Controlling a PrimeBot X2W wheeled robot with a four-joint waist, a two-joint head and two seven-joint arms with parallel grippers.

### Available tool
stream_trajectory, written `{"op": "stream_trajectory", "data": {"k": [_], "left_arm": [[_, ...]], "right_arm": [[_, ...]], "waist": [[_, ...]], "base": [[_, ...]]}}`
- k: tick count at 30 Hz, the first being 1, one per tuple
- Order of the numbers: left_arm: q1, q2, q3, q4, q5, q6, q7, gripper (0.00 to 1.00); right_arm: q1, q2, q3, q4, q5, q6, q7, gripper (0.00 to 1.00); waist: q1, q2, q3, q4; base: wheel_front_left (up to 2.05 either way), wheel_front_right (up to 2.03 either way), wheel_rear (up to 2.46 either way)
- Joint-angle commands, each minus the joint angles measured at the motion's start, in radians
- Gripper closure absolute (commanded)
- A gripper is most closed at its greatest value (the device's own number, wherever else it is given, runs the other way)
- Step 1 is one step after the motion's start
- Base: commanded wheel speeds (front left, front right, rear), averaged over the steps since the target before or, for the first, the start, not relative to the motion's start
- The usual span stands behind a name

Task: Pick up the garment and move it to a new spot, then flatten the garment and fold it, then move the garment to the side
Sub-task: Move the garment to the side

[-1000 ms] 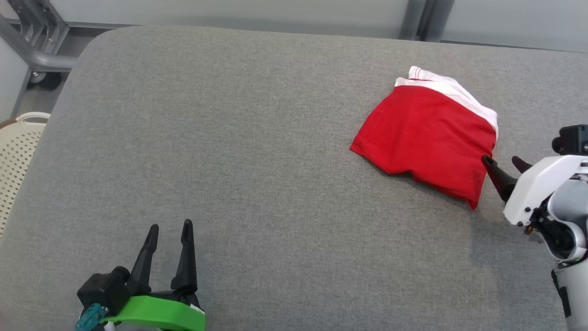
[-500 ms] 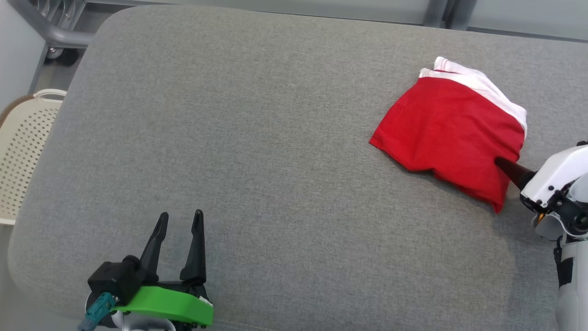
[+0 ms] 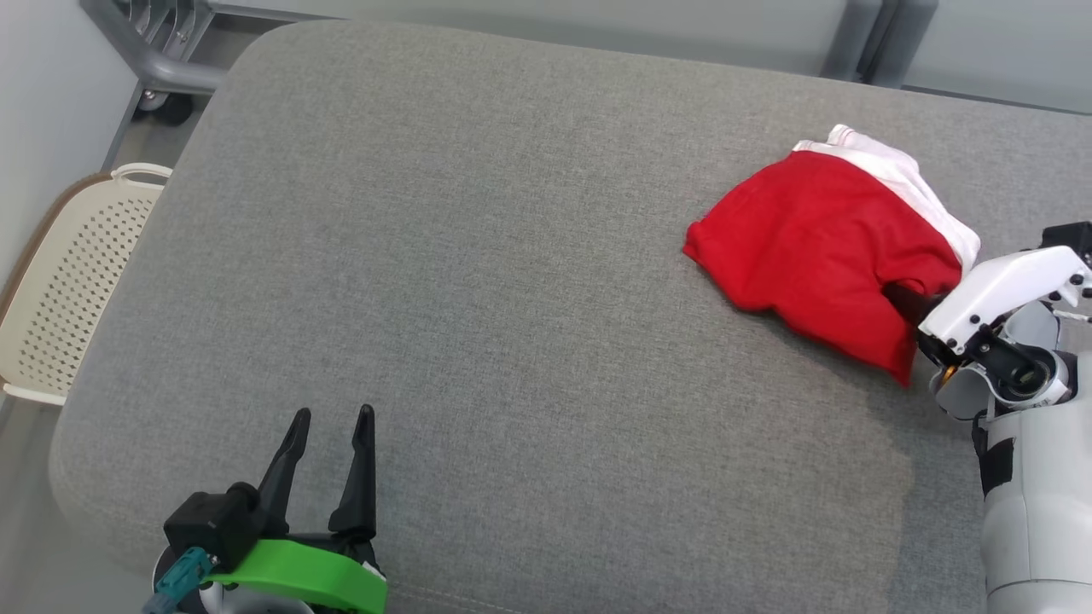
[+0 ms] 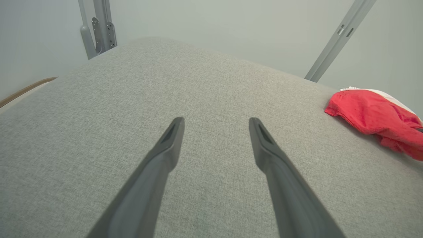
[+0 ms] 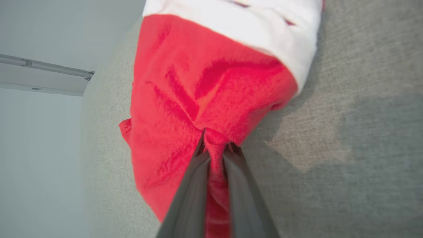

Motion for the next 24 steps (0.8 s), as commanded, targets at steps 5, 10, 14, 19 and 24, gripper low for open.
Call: {"op": "stream_trajectory", "data": {"k": [5,10,14,19,24], "left_arm": [[0.023,0.026,0.007,0.014,0.007,-0.029,-0.007,0.0],[0.041,0.041,0.023,0.031,0.017,-0.048,-0.01,0.0],[0.049,0.043,0.045,0.041,0.019,-0.059,-0.01,0.0],[0.065,0.035,0.085,0.036,0.029,-0.069,-0.01,0.0],[0.063,0.017,0.109,0.028,0.042,-0.071,-0.01,0.0]], "right_arm": [[0.036,-0.021,0.036,-0.044,0.018,0.001,0.022,1.0],[0.108,-0.06,0.077,-0.13,0.043,0.001,0.088,1.0],[0.19,-0.133,0.111,-0.241,0.065,0.001,0.18,1.0],[0.271,-0.234,0.098,-0.4,0.092,0.0,0.299,1.0],[0.3,-0.296,0.055,-0.532,0.041,0.001,0.381,1.0]], "waist": [[0.0,0.0,-0.039,-0.044],[0.0,0.0,-0.062,-0.087],[0.0,0.0,-0.067,-0.118],[0.0,0.0,-0.068,-0.142],[0.0,0.0,-0.054,-0.152]], "base": [[0.0,0.0,0.0],[0.0,0.0,0.0],[0.0,0.0,0.0],[0.0,0.0,0.0],[0.0,0.0,0.0]]}}
